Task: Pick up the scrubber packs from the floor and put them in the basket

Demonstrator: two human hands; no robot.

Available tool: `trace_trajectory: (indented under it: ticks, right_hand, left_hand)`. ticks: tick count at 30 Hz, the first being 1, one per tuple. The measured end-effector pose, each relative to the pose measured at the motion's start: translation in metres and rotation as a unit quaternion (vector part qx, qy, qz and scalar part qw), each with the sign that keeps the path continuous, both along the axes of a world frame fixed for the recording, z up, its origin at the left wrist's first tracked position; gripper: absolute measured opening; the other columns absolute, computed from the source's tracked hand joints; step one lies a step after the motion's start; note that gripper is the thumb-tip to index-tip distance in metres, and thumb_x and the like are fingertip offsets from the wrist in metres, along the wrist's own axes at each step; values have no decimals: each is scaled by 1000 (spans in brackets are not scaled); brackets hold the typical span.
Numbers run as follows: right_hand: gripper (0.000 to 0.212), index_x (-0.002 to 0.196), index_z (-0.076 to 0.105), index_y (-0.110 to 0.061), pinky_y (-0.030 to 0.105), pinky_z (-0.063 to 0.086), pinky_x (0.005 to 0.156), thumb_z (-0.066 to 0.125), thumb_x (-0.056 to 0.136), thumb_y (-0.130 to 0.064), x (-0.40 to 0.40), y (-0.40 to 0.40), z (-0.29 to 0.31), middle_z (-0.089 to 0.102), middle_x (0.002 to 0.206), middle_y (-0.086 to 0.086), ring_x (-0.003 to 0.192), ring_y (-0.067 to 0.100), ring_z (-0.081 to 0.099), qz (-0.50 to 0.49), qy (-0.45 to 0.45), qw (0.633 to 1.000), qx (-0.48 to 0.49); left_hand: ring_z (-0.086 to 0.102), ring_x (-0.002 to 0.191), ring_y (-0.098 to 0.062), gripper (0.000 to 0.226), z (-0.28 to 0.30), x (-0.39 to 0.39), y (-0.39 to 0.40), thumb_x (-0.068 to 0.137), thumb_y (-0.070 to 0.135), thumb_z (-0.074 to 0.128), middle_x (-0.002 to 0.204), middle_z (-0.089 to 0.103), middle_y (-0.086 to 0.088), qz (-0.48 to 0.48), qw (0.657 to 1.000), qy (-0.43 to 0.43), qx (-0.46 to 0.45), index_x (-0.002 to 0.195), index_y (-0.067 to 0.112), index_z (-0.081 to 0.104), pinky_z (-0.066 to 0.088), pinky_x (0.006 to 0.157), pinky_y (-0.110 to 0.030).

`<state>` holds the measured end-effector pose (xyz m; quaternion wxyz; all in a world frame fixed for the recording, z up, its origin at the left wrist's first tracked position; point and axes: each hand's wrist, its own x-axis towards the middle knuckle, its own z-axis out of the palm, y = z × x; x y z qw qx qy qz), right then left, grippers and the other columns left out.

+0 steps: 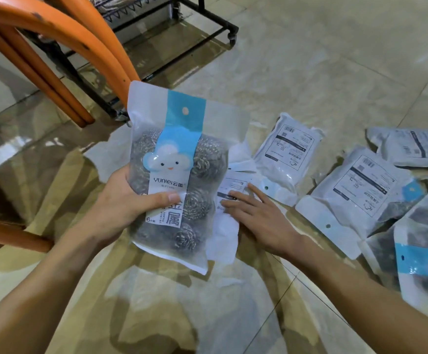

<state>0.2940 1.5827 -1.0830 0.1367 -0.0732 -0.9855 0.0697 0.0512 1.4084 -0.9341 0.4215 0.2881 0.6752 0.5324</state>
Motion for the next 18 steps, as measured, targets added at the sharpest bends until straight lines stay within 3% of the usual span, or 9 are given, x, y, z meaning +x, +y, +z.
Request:
trace_trajectory:
  ticks: [2, 3, 5, 7, 10, 13, 15, 18]
  right_hand:
    - [33, 125, 65, -6, 49, 27, 121, 48, 98, -16, 0, -2, 16, 72, 125, 11, 126, 26, 58, -83, 66, 989, -100]
    - [28, 115, 65, -5, 48, 38, 113, 46, 98, -16, 0, -4, 28, 73, 112, 13, 112, 23, 61, -137, 111, 971, -158]
    - [18, 97, 60, -15, 31, 50, 84, 44, 102, -19, -3, -8, 57, 65, 88, -1, 82, 6, 56, -258, 189, 901, -293]
    - [23, 92, 52, -24, 19, 44, 68, 39, 110, -28, -9, -10, 85, 57, 83, -10, 73, -5, 52, -350, 251, 801, -416]
    - [30, 93, 56, -23, 11, 48, 74, 36, 114, -30, -16, -3, 114, 63, 88, -9, 76, -12, 60, -410, 364, 640, -539]
    - [36, 116, 68, -22, 34, 57, 96, 38, 112, -41, -18, 10, 132, 78, 113, 1, 107, 11, 73, -423, 405, 519, -623]
    - [42, 125, 68, -20, 43, 57, 100, 38, 111, -47, -14, 16, 147, 78, 115, 3, 109, 19, 74, -419, 406, 496, -643]
    - [44, 124, 69, -18, 40, 59, 93, 39, 110, -48, -1, 19, 176, 80, 106, 2, 101, 18, 76, -429, 393, 503, -640]
  left_hand:
    - [78, 94, -28, 67, 13, -2, 0, 44, 30, 99, 106, 80, -12, -12, 1000, -13, 25, 106, 14, 78, 62, 75, -31]
    - [78, 92, -26, 56, 20, -2, 2, 49, 23, 98, 105, 80, -11, -19, 999, -23, 39, 102, 18, 80, 62, 74, -30]
    - [78, 83, -18, 41, 35, 1, 5, 55, 9, 93, 97, 81, -5, -24, 997, -30, 69, 92, 23, 81, 61, 68, -26]
    - [77, 80, -14, 44, 42, 3, 10, 57, -5, 85, 93, 81, -2, -19, 996, -19, 84, 90, 25, 81, 60, 67, -24]
    - [77, 86, -18, 41, 47, 6, 15, 61, 6, 84, 98, 80, -4, -13, 995, -17, 100, 99, 21, 77, 61, 71, -28]
    - [77, 87, -19, 41, 52, 11, 21, 57, 15, 88, 100, 80, -6, -19, 995, -13, 96, 96, 26, 80, 61, 71, -28]
    - [77, 85, -18, 39, 56, 14, 23, 58, 13, 88, 98, 81, -5, -17, 995, -17, 97, 93, 28, 81, 60, 69, -28]
    - [78, 86, -20, 42, 68, 19, 28, 55, 18, 88, 100, 81, -7, -6, 995, -31, 92, 96, 25, 80, 60, 69, -28]
